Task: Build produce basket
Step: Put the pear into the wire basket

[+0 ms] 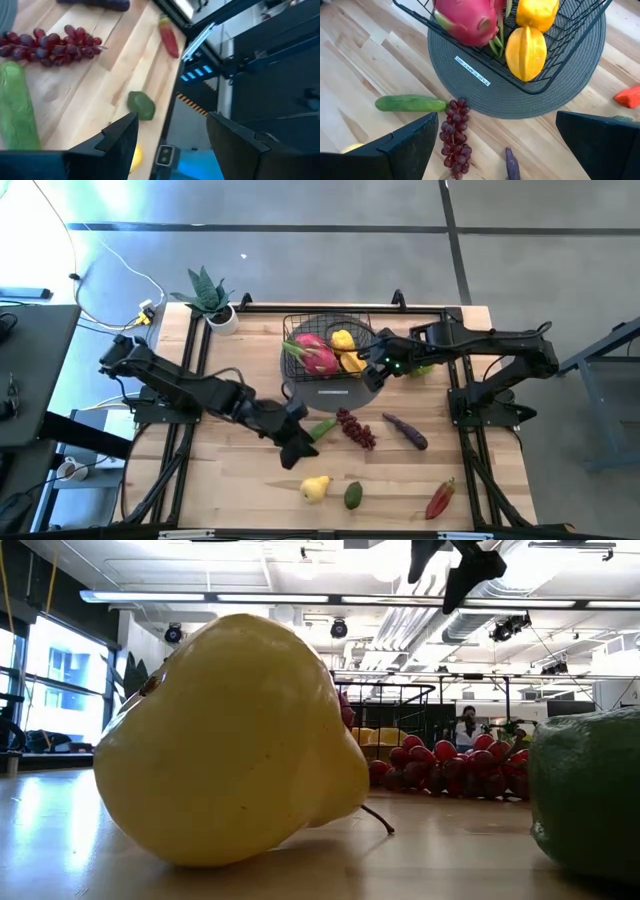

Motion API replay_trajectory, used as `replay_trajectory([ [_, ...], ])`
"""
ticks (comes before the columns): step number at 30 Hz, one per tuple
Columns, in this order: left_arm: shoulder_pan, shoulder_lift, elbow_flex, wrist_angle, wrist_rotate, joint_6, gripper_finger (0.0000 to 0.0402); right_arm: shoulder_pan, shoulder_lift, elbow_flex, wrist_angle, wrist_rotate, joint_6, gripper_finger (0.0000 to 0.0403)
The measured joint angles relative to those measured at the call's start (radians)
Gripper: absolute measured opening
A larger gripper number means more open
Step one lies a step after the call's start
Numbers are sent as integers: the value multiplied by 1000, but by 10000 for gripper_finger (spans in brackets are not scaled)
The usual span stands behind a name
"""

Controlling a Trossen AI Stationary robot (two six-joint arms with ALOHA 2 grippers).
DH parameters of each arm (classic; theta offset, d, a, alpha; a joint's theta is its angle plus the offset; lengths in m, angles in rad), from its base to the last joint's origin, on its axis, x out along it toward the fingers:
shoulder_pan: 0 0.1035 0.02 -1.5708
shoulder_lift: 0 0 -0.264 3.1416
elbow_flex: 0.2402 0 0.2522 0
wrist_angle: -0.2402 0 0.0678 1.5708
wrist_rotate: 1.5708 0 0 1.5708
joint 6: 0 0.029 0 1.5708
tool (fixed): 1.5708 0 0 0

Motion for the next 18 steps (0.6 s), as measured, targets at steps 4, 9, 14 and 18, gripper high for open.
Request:
replay_trajectory([
  [4, -14, 49, 0, -9, -38, 31, 225, 12, 0, -2, -4, 1, 2, 387],
  [9, -32, 106, 0, -16, -58, 34, 225, 12, 0, -2, -10, 1, 1, 387],
  [14, -59, 152, 0, -22, -55, 34, 225, 14, 0, -2, -9, -2, 21, 387],
  [18, -86, 163, 0, -55, -55, 25, 225, 44, 0, -2, -9, -13, 76, 387],
])
